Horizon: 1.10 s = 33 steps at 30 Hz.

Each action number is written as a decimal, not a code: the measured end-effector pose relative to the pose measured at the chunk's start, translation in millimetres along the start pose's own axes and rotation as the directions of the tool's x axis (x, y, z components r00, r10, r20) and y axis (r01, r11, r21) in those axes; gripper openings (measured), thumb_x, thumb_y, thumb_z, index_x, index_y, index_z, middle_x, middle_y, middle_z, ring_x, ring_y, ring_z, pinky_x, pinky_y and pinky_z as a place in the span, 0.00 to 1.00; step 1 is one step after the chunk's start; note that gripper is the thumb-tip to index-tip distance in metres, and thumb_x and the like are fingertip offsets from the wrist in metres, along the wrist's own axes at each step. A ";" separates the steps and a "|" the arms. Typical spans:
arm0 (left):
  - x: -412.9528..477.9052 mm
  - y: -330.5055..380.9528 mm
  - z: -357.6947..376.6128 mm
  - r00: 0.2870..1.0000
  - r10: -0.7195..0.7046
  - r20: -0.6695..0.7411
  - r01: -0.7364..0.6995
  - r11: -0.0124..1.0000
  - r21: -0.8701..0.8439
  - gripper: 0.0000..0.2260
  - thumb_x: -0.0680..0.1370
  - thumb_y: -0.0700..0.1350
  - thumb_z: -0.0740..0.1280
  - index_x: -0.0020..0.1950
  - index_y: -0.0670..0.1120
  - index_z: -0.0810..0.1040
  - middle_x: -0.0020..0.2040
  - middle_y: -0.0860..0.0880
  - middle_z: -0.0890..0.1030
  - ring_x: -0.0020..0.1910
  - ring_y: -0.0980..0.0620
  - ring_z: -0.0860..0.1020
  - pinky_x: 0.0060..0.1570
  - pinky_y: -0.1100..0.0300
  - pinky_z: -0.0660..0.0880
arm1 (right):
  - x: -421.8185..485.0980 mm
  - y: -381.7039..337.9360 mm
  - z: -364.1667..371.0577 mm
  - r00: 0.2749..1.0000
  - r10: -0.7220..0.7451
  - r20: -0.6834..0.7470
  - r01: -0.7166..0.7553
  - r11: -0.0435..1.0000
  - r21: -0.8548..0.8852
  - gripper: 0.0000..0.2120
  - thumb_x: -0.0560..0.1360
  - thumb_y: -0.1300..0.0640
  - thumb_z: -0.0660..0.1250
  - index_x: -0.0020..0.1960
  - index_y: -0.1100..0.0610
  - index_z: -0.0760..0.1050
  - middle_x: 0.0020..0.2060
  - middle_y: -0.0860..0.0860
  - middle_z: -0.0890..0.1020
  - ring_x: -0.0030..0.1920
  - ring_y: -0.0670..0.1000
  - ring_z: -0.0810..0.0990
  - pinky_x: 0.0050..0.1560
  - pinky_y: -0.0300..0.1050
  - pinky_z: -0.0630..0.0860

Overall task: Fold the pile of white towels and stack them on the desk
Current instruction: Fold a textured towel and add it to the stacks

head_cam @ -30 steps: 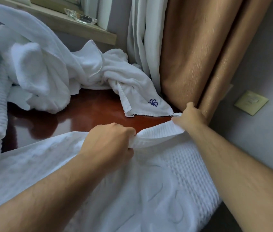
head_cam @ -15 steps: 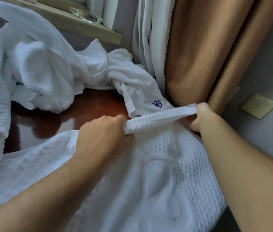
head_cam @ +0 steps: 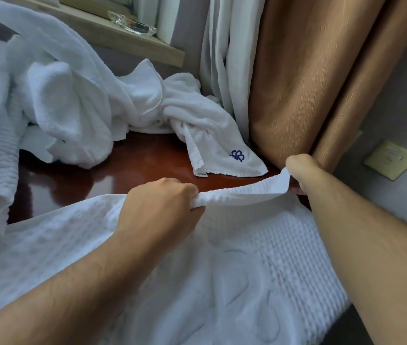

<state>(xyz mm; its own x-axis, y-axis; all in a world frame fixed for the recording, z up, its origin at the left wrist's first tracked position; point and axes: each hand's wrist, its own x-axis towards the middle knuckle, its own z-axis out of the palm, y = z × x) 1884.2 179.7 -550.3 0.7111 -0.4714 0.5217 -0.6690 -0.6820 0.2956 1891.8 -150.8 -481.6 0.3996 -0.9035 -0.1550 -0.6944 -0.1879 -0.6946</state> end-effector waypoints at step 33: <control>-2.6 6.3 -2.7 0.997 0.043 -0.068 -0.045 0.999 -0.030 0.16 0.75 0.55 0.62 0.32 0.50 0.63 0.32 0.51 0.68 0.28 0.48 0.68 0.26 0.60 0.56 | -1.2 79.3 -8.5 0.996 0.014 -0.091 0.041 0.818 0.573 0.18 0.83 0.47 0.59 0.62 0.58 0.79 0.55 0.58 0.83 0.53 0.57 0.83 0.53 0.52 0.80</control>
<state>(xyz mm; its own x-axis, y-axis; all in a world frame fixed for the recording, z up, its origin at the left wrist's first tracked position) 1877.5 178.2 -547.7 0.6653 -0.4610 0.5872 -0.7065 -0.6429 0.2958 1831.2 -167.9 -530.6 0.3335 -0.9375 -0.0998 -0.2087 0.0298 -0.9775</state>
